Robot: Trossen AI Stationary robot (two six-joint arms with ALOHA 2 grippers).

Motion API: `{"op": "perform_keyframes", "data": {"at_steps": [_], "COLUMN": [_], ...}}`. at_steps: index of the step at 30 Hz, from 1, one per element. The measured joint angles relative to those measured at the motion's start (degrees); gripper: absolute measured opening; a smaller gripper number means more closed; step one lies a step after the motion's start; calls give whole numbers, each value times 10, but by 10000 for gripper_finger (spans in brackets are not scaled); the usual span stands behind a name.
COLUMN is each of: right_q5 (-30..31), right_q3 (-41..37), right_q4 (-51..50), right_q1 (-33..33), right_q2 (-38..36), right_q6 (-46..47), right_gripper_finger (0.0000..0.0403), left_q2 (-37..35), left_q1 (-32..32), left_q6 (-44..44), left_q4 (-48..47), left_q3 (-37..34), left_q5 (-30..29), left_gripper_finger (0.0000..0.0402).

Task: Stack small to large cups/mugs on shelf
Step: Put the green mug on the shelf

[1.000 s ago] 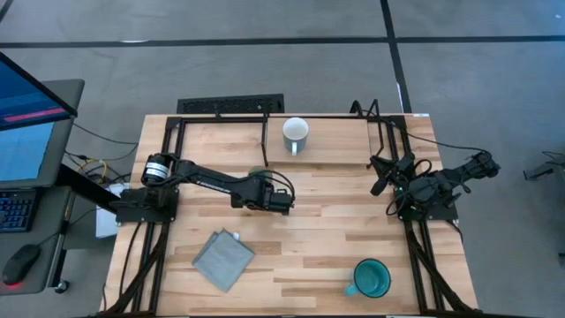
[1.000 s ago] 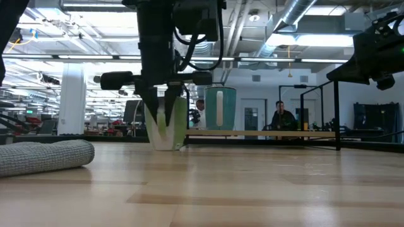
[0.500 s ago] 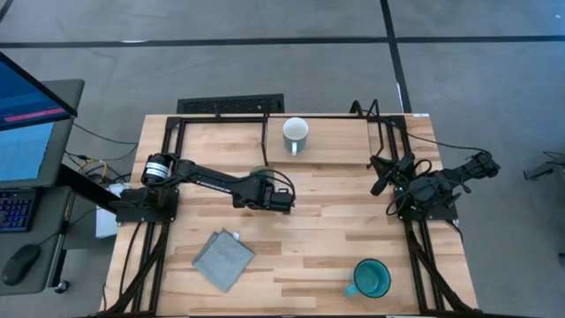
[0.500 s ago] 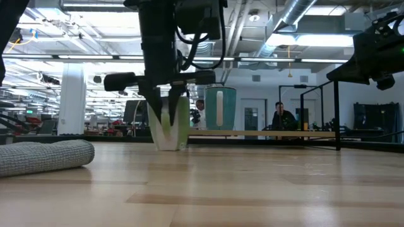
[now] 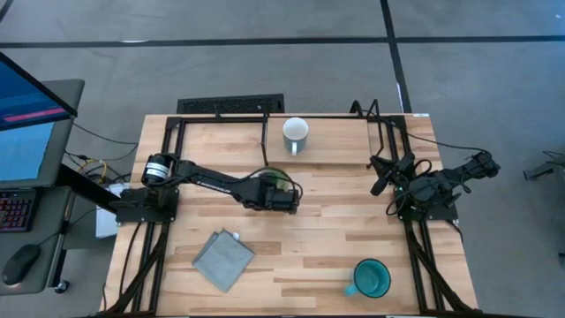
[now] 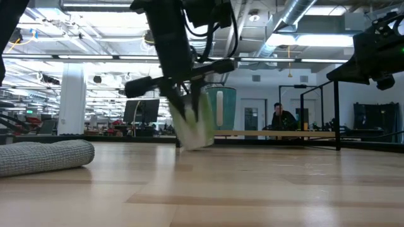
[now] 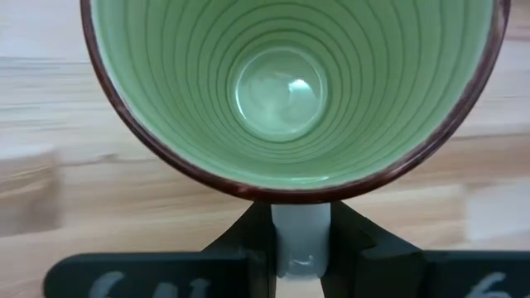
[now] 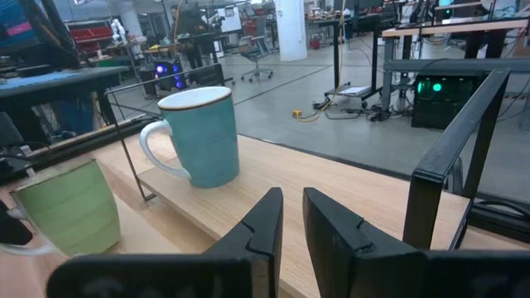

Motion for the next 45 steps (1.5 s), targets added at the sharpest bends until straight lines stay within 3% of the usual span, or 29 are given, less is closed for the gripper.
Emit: {"op": "perform_keyframes", "data": {"at_steps": [18,22,31,45], "right_q5": [0,0,0,0], "right_q3": [0,0,0,0], "right_q4": [0,0,0,0], "right_q1": [0,0,0,0], "right_q2": [0,0,0,0], "right_q6": [0,0,0,0], "right_gripper_finger": [74,74,74,74], "left_q2": [0,0,0,0], "left_q1": [6,15,46,70], "left_q6": [231,278,314,342], "left_q4": [358,341,188,183], "left_q3": [6,48,154,172], "left_q5": [-44,-48,-67,-55], "left_gripper_finger": [38,38,38,38]}}
